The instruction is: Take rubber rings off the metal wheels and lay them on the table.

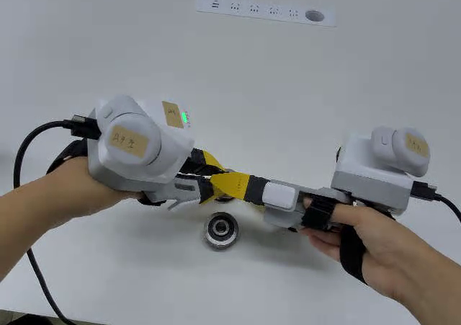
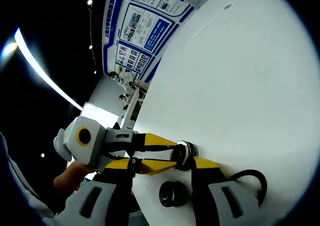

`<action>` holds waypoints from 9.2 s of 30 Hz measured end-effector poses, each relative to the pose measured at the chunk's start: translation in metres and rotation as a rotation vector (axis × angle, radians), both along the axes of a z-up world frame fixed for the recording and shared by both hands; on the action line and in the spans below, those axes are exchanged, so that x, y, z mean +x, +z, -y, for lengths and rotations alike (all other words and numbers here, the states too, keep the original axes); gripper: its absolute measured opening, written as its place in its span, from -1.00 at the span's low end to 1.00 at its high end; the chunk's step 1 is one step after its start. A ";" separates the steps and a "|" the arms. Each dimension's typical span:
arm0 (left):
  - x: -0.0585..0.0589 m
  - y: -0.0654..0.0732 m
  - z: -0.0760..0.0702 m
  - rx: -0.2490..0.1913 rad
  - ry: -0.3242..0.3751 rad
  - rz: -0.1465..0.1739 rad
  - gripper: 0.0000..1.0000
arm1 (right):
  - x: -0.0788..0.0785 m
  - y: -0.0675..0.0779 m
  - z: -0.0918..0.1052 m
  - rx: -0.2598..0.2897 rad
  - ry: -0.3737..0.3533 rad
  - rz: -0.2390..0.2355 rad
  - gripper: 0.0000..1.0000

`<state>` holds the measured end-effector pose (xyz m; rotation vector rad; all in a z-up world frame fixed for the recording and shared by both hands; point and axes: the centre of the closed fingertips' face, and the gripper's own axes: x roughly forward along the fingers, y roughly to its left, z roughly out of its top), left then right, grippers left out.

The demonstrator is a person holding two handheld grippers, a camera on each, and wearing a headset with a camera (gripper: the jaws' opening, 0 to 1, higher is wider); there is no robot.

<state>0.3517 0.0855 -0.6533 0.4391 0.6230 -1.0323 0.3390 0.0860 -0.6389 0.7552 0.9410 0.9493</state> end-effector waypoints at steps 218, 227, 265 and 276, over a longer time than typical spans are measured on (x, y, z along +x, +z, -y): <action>-0.031 0.096 -0.061 -0.286 0.325 0.177 0.14 | -0.001 0.047 0.143 -0.354 -0.202 0.435 -0.16; -0.047 0.089 -0.083 -0.289 0.384 0.157 0.41 | -0.006 0.046 0.170 -0.517 -0.108 0.567 0.06; -0.074 0.060 -0.089 -0.267 0.455 0.099 0.90 | -0.022 0.023 0.150 -0.598 0.006 0.590 0.57; -0.076 0.057 -0.079 -0.262 0.427 0.087 0.90 | -0.020 0.026 0.159 -0.587 -0.041 0.572 0.57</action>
